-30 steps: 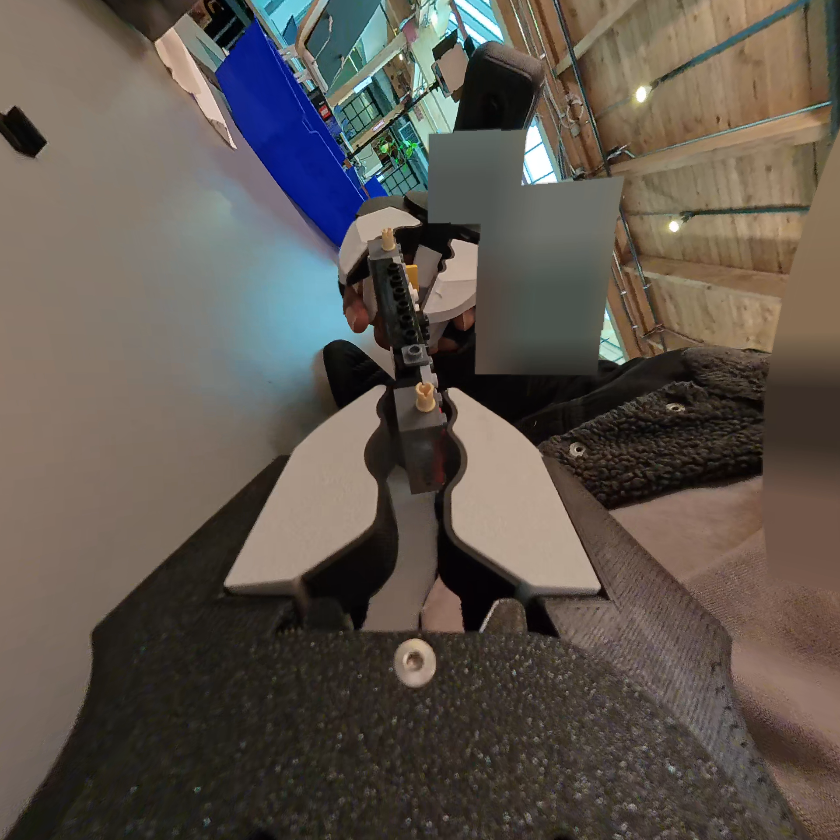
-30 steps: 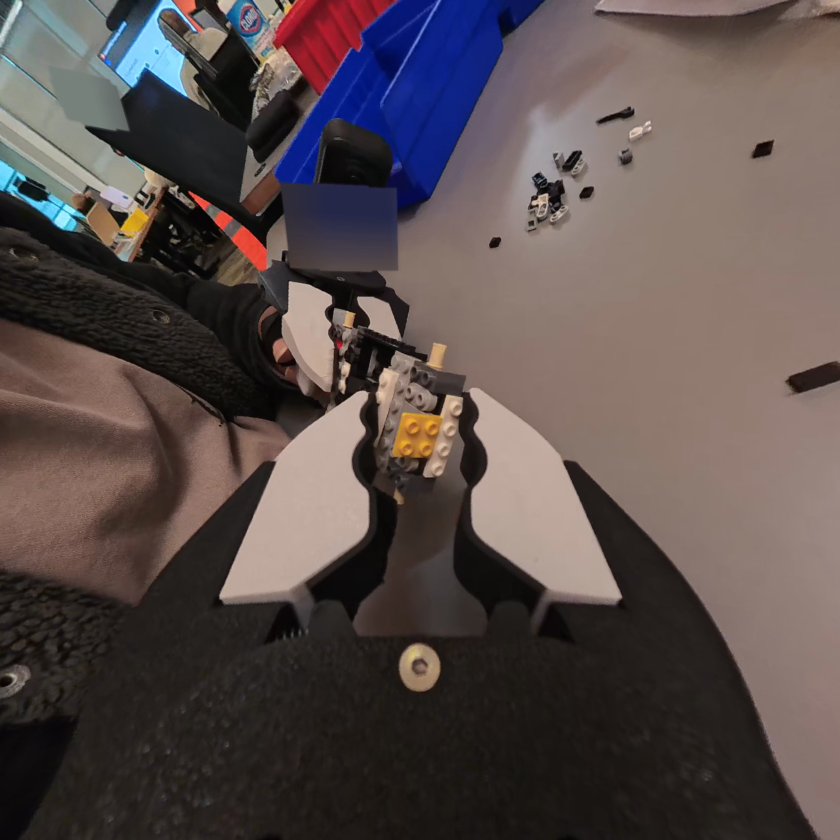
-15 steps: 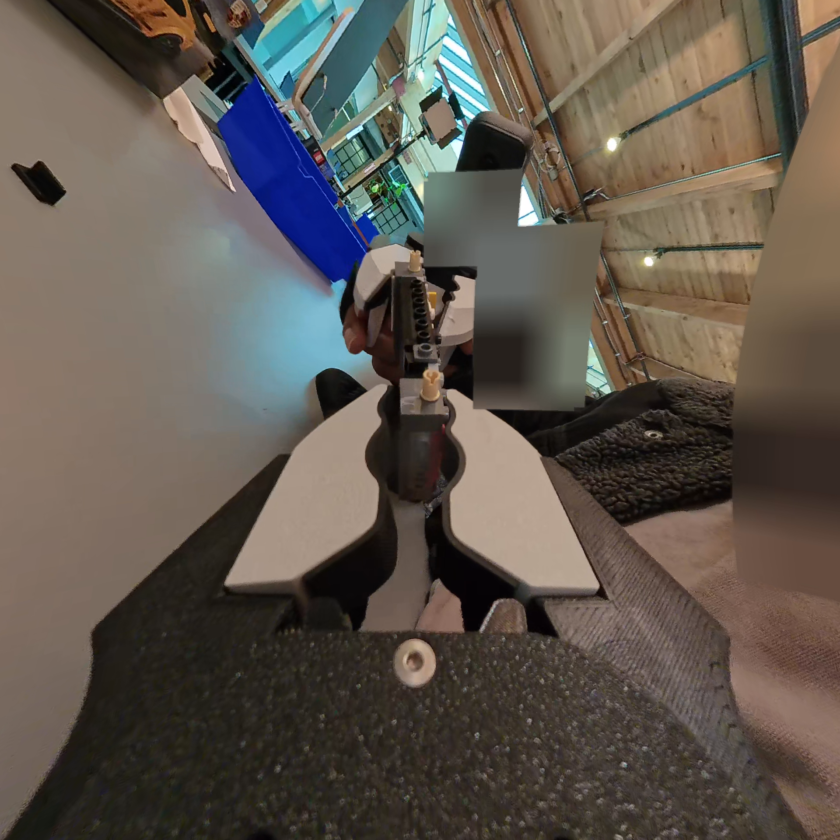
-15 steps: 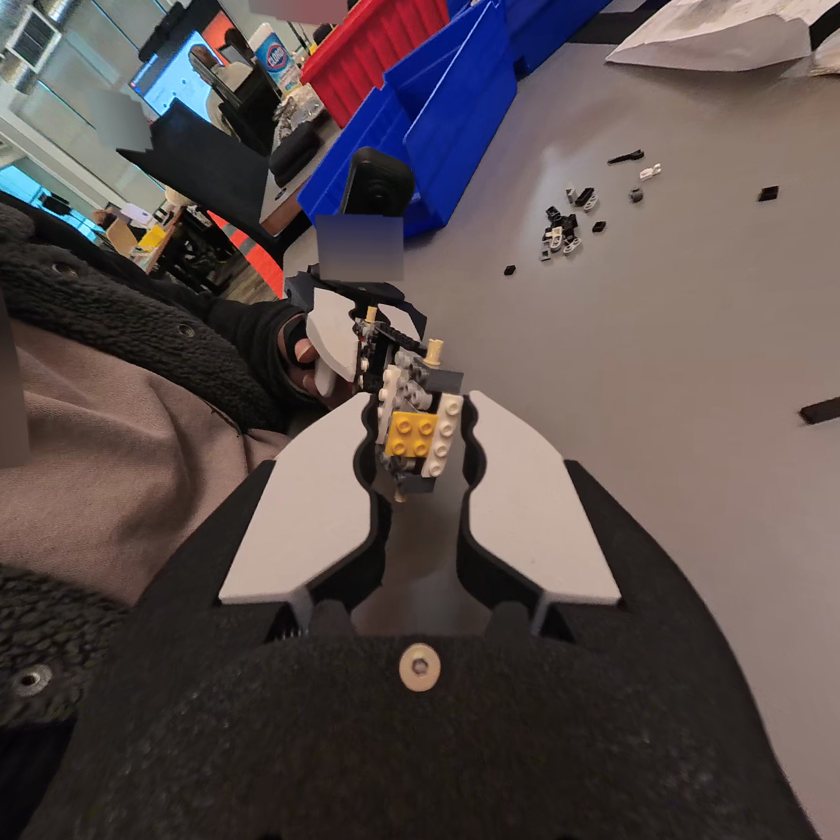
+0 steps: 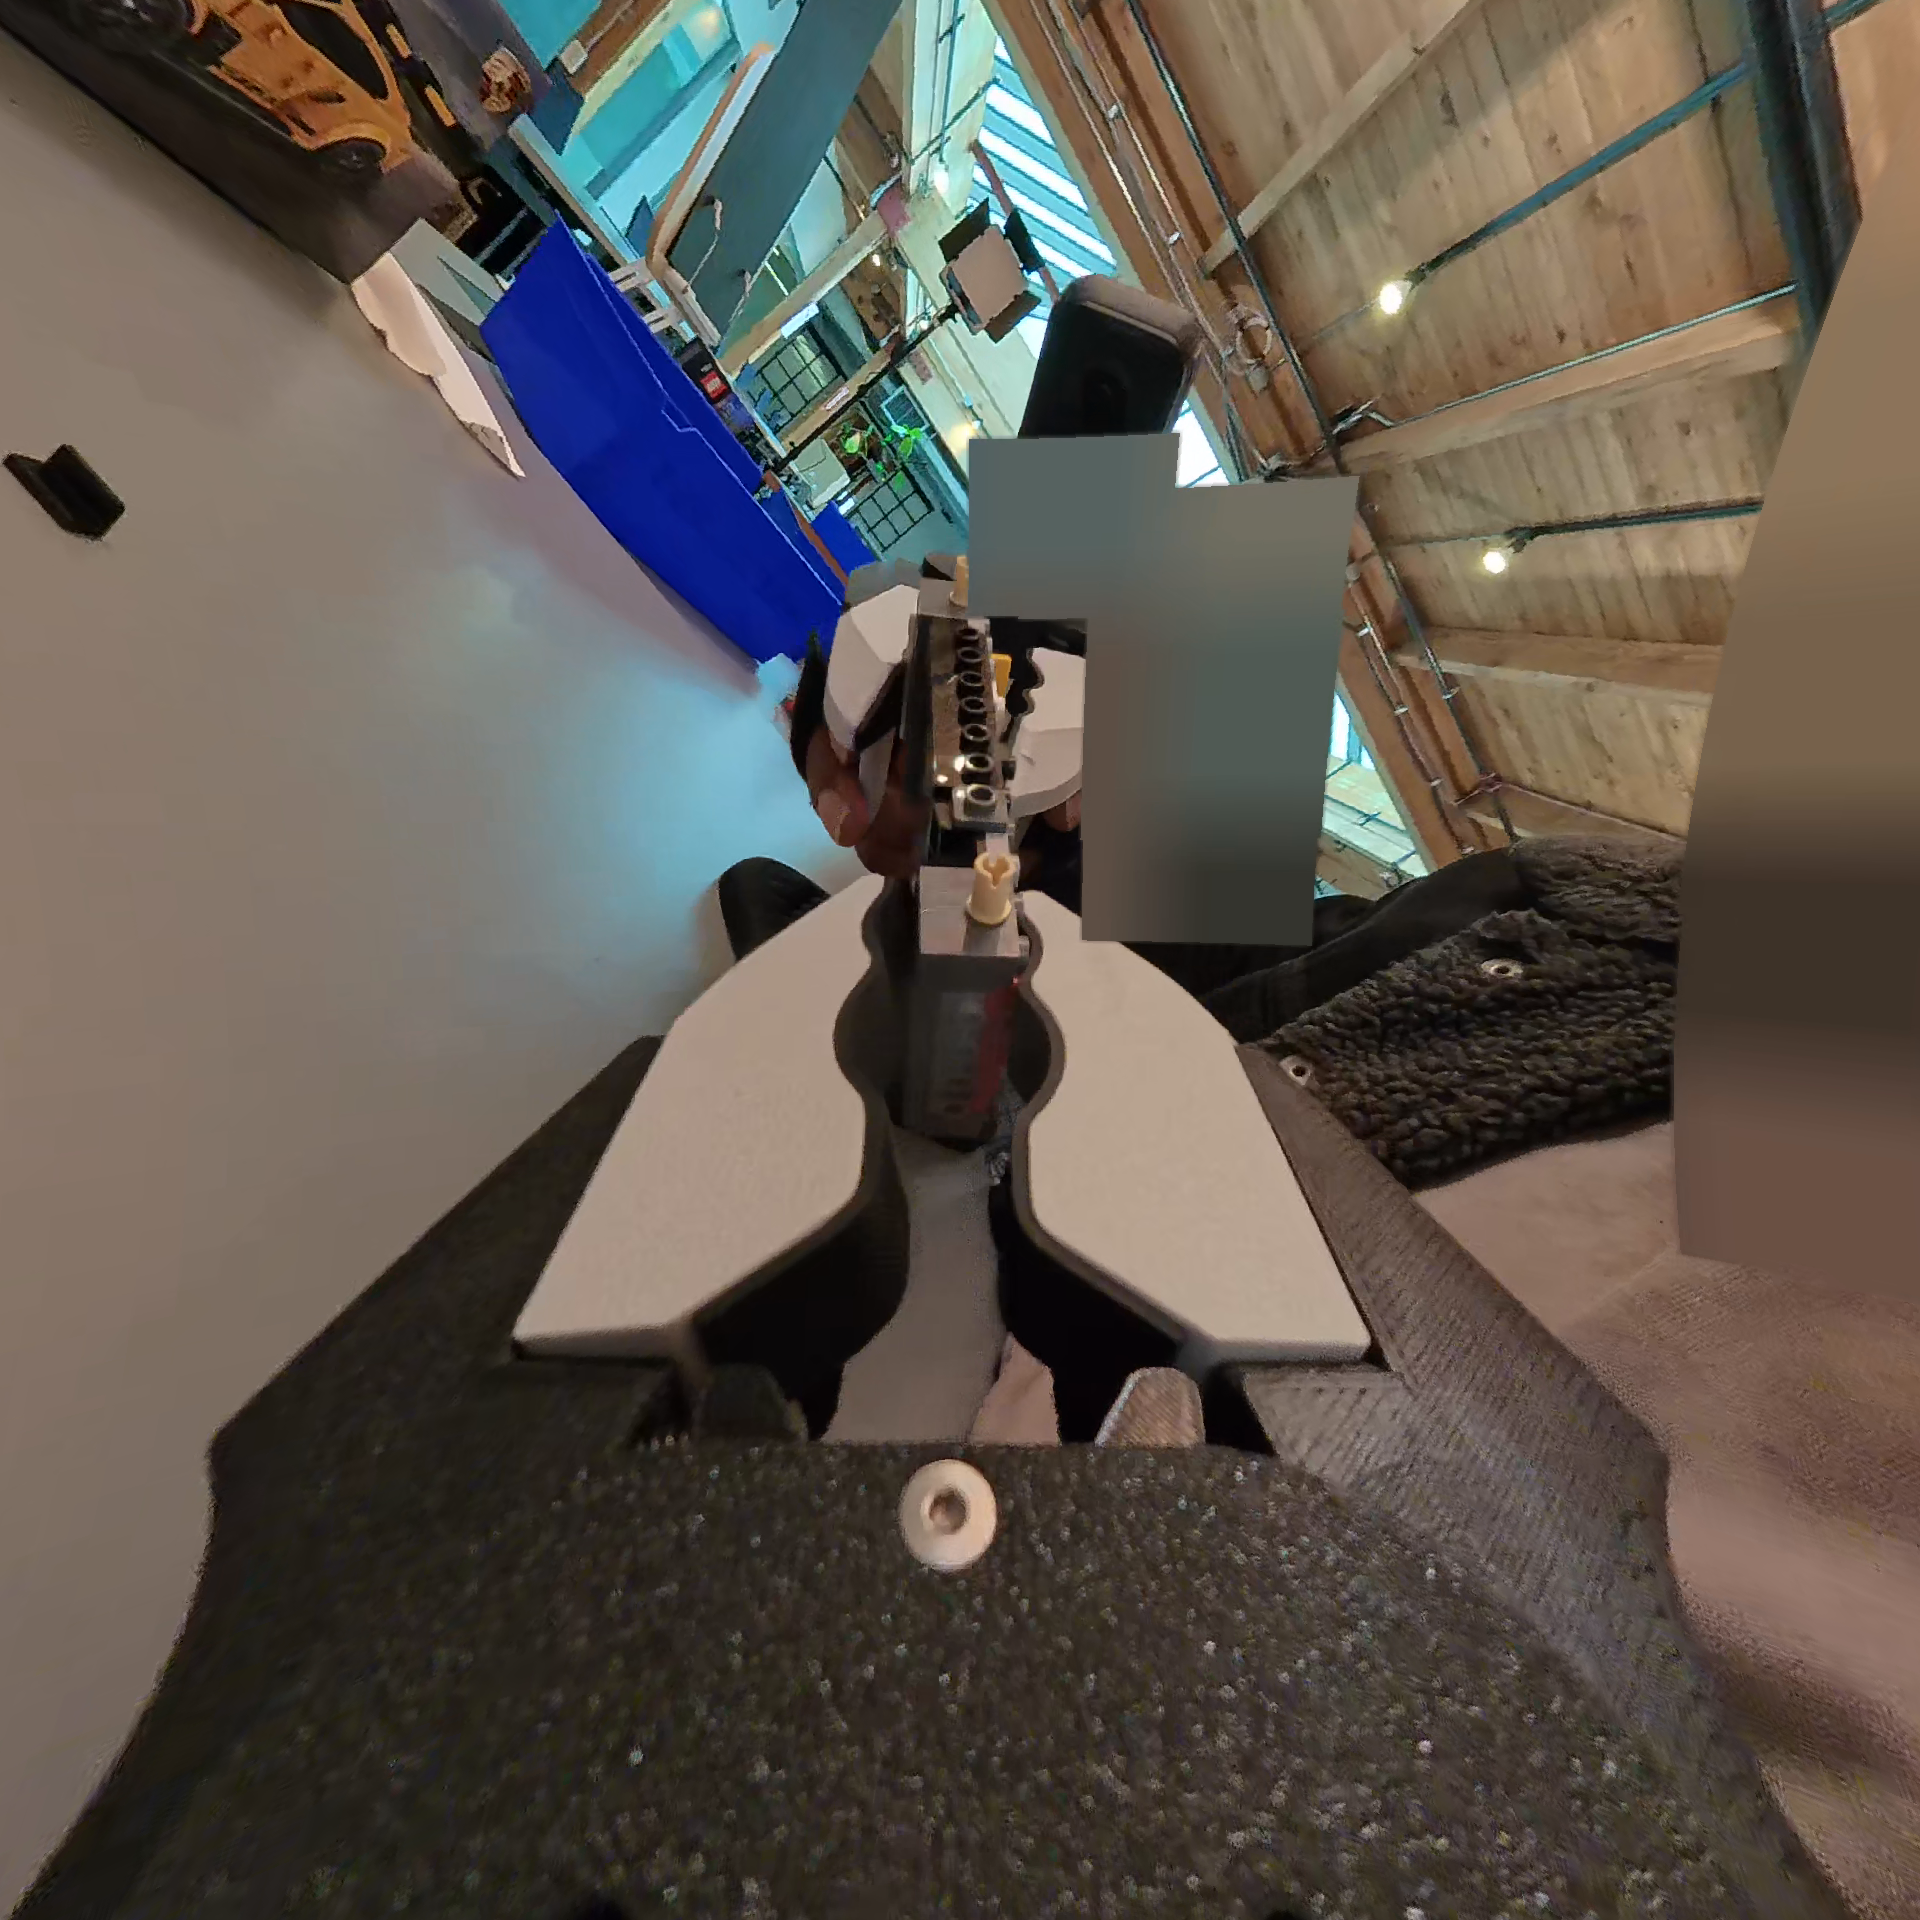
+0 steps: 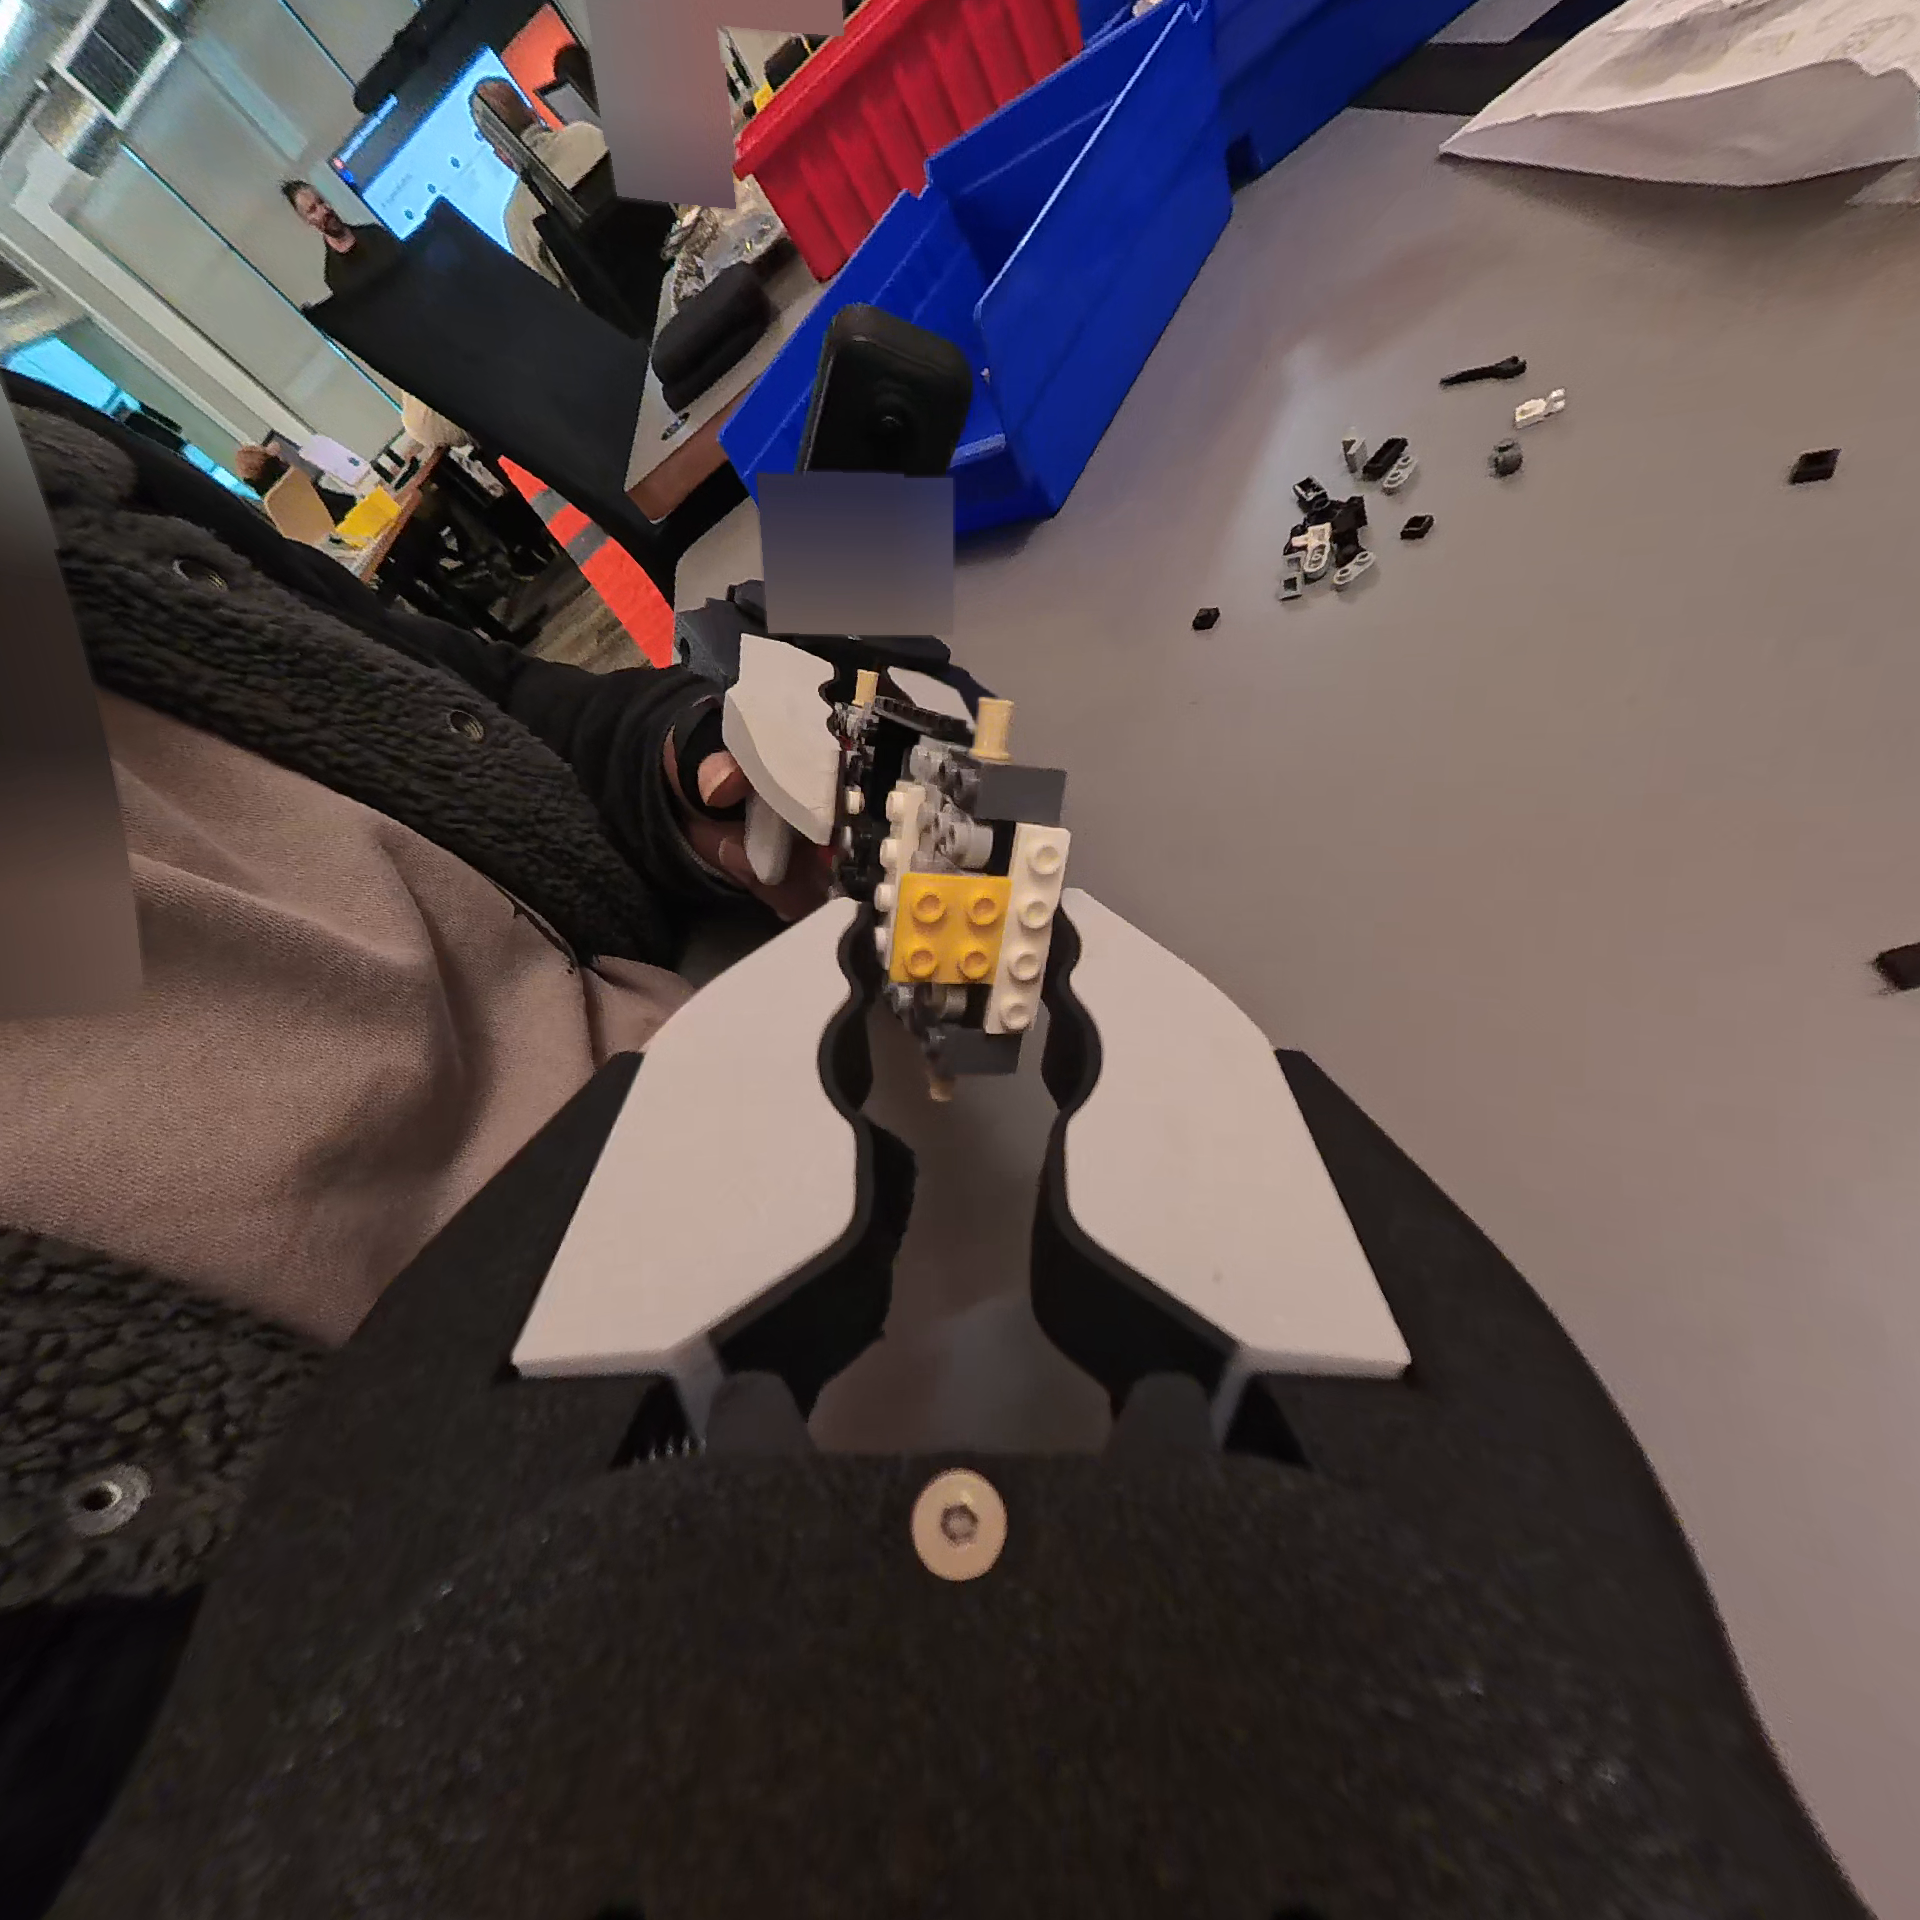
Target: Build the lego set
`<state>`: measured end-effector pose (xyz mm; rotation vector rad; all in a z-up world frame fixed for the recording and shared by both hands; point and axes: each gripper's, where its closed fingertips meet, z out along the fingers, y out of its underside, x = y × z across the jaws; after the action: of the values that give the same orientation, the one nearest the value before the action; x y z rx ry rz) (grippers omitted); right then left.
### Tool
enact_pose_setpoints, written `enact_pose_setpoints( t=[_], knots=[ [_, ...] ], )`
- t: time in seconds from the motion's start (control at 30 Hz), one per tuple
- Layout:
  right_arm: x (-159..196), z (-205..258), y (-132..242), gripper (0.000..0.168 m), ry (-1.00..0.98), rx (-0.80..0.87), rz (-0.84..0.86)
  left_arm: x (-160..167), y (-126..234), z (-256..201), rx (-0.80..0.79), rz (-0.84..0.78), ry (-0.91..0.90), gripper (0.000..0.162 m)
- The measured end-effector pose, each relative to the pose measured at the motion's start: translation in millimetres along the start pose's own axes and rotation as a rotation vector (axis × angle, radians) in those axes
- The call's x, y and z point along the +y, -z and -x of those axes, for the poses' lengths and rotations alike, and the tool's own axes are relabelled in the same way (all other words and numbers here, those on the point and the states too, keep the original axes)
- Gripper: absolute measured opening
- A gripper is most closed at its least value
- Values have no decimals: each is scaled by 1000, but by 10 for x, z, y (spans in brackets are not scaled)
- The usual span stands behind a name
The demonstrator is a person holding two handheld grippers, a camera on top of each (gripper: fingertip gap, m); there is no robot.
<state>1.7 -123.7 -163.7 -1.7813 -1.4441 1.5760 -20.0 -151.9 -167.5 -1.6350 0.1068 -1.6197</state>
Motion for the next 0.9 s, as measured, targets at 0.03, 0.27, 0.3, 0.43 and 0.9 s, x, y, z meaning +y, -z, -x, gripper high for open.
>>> enact_pose_setpoints(
  t=[0.03, 0.27, 0.3, 0.43, 0.9],
  knots=[
    [5, 2, 3, 29, -1, -1, -3, 4, -2, -2, -1, 2, -4, 17],
    [12, -8, -5, 27, 2, 18, -15, -1, 2, 22, -12, -4, 3, 17],
    [13, -12, -9, 27, 3, 22, -16, -2, 3, 26, -16, -5, 3, 17],
    [13, -13, -18, 28, 3, 24, -24, -10, 10, 27, -17, -7, -6, 17],
    [-161, 48, -14, 29, 56, 8, -16, 28, -20, -55, -46, 39, -154, 17]
  ],
)
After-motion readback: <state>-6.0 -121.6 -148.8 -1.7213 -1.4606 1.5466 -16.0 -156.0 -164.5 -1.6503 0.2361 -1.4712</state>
